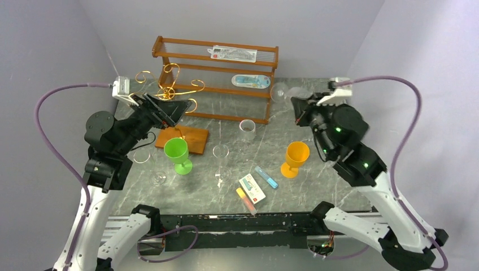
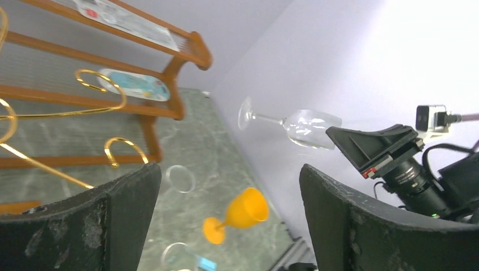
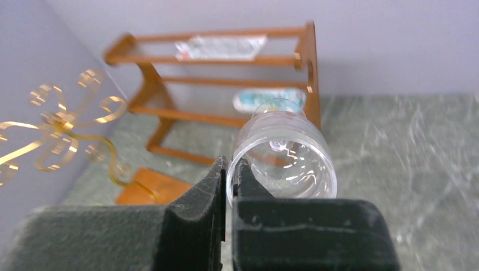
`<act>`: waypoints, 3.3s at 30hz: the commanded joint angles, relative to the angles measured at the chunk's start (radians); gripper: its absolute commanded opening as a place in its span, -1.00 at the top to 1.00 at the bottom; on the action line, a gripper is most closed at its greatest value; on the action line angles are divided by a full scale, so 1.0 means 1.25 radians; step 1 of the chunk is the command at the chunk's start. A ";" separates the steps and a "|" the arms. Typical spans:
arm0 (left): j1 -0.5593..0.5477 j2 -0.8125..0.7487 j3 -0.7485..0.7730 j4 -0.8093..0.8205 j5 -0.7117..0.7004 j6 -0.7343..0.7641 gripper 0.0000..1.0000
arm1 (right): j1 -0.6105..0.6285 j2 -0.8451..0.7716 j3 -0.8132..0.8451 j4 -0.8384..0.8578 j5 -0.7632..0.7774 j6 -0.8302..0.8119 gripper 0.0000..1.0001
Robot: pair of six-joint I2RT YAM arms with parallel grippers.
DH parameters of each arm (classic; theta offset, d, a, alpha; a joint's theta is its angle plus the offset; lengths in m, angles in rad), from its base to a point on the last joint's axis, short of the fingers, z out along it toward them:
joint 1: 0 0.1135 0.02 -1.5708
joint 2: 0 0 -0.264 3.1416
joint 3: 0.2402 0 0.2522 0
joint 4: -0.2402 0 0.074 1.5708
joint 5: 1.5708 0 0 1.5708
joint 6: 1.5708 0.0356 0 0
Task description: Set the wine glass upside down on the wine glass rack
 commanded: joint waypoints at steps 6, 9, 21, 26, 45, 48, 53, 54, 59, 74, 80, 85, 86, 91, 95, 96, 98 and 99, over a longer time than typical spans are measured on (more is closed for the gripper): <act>-0.052 0.036 -0.100 0.402 0.075 -0.430 -0.94 | -0.003 -0.090 -0.070 0.361 -0.195 -0.082 1.00; -0.200 0.073 -0.046 0.361 -0.047 -0.364 -0.94 | -0.003 -0.082 -0.076 0.416 -0.222 -0.075 1.00; -0.372 0.281 0.050 0.491 -0.170 -0.394 -0.93 | -0.002 -0.043 -0.088 0.532 -0.257 -0.058 1.00; -0.398 0.333 0.028 0.531 -0.237 -0.507 -0.93 | -0.002 -0.012 -0.088 0.571 -0.293 -0.047 1.00; -0.471 0.385 0.096 0.550 -0.335 -0.652 -0.82 | -0.002 0.037 -0.077 0.701 -0.409 -0.044 1.00; -0.475 0.396 0.108 0.559 -0.383 -0.665 -0.63 | -0.002 0.030 -0.084 0.713 -0.427 -0.044 1.00; -0.482 0.421 0.124 0.600 -0.481 -0.656 -0.32 | -0.002 0.004 -0.111 0.731 -0.450 -0.030 1.00; -0.483 0.429 0.131 0.612 -0.501 -0.652 -0.29 | -0.003 -0.002 -0.113 0.733 -0.453 -0.026 1.00; -0.486 0.473 0.152 0.708 -0.504 -0.647 0.02 | -0.002 -0.014 -0.119 0.735 -0.457 -0.012 1.00; -0.495 0.510 0.139 0.856 -0.442 -0.603 0.43 | -0.003 -0.013 -0.143 0.740 -0.473 0.025 1.00; -0.524 0.511 0.118 0.868 -0.453 -0.564 0.71 | -0.002 -0.004 -0.147 0.750 -0.463 0.040 1.00; -0.525 0.495 0.108 0.887 -0.457 -0.479 0.90 | -0.002 -0.003 -0.145 0.733 -0.439 0.052 0.82; -0.521 0.485 0.114 0.867 -0.453 -0.444 0.90 | -0.003 -0.007 -0.146 0.726 -0.426 0.054 0.58; -0.472 0.419 0.211 0.668 -0.446 -0.239 0.90 | -0.003 -0.029 -0.143 0.661 -0.378 0.045 -0.13; -0.377 0.403 0.352 0.446 -0.420 -0.068 0.90 | -0.002 -0.052 -0.157 0.629 -0.336 0.042 -0.33; -0.360 0.405 0.389 0.395 -0.416 -0.028 0.90 | -0.002 -0.057 -0.161 0.624 -0.330 0.043 -0.36; -0.330 0.416 0.462 0.311 -0.415 0.063 0.90 | -0.002 -0.064 -0.171 0.619 -0.324 0.041 -0.38; -0.321 0.426 0.503 0.265 -0.420 0.110 0.90 | -0.003 -0.064 -0.171 0.615 -0.322 0.041 -0.39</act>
